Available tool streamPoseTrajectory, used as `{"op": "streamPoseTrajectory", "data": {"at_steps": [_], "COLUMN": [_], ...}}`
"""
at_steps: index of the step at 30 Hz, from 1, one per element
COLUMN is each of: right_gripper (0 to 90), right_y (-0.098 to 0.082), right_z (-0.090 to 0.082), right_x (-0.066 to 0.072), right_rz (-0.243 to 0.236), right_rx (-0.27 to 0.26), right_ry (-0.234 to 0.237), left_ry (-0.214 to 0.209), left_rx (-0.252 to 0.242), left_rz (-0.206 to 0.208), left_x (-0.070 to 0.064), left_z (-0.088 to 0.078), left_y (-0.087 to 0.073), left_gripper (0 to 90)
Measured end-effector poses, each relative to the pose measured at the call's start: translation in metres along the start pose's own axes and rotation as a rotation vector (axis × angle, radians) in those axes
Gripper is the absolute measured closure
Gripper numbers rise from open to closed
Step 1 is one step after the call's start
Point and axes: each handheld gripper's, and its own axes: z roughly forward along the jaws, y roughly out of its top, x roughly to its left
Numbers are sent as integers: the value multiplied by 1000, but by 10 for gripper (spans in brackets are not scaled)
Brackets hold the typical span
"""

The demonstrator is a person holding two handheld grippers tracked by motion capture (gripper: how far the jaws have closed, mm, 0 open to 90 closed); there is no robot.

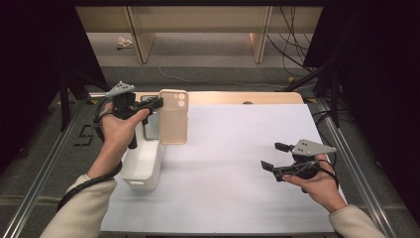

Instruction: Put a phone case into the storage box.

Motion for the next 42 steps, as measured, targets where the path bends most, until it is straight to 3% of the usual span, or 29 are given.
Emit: {"op": "streamPoseTrajectory", "data": {"at_steps": [25,42], "right_gripper": [176,176], "right_y": [-1,-2], "right_z": [-1,0], "right_x": [-3,-4], "right_rz": [20,23], "right_rx": [-8,-10], "right_ry": [-13,-18], "left_ry": [79,109], "left_rx": [-15,-1], "left_rz": [-3,13], "left_x": [54,83], "left_z": [-7,5], "left_y": [21,15], "left_gripper": [836,836]}}
